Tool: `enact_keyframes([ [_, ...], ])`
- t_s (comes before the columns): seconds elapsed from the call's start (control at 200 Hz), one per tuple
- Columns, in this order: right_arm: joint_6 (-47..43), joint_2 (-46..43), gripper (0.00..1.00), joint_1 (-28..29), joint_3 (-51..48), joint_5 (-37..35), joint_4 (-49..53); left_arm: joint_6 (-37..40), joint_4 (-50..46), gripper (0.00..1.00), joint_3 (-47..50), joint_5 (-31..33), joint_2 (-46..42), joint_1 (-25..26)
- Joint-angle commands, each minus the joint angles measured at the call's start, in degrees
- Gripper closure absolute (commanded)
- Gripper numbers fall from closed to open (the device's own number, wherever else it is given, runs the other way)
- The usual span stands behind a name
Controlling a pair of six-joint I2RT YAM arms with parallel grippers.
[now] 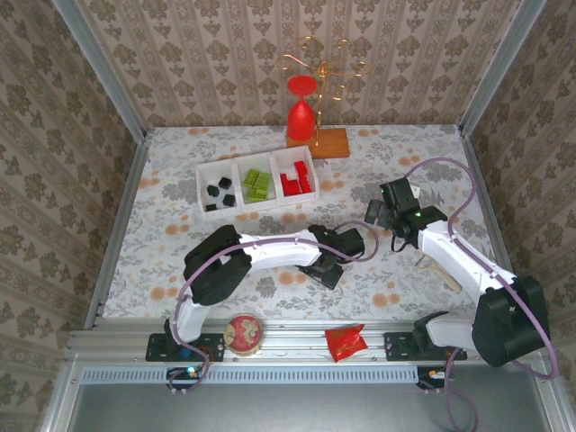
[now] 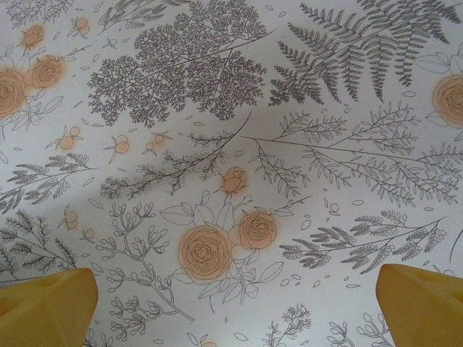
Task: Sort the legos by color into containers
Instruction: Pick up the lego from the middle-left of the table.
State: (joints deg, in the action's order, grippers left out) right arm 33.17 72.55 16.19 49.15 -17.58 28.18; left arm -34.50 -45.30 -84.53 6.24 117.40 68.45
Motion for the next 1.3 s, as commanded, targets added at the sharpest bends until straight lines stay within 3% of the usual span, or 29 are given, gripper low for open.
enact_keyframes([
  [0.0, -0.3, -0.85, 0.0, -0.44, -0.98, 1.5, -1.33, 1.1, -2.64, 0.45, -1.54, 1.32, 0.98, -0.68],
  [0.25, -0.38, -0.32, 0.0, -0.57, -0.63, 2.42, -1.47, 1.69, -2.36, 0.49, -1.42, 1.33, 1.54, -1.2],
  [0.585, 0.23, -0.26, 0.0, -0.56, -0.72, 3.47, -1.73, 3.39, -1.47, 0.69, -1.68, 1.34, 1.96, -1.21],
  [0.78, 0.74, -0.82, 0.0, -0.58, -1.38, 3.74, -2.4, 3.3, -0.49, 0.71, 0.04, 3.02, -0.48, -1.16],
  [1.295, 0.41, -3.99, 0.0, -0.54, -4.83, 5.4, -4.71, 0.1, -0.53, 0.72, 9.91, 17.94, -15.67, -2.32],
])
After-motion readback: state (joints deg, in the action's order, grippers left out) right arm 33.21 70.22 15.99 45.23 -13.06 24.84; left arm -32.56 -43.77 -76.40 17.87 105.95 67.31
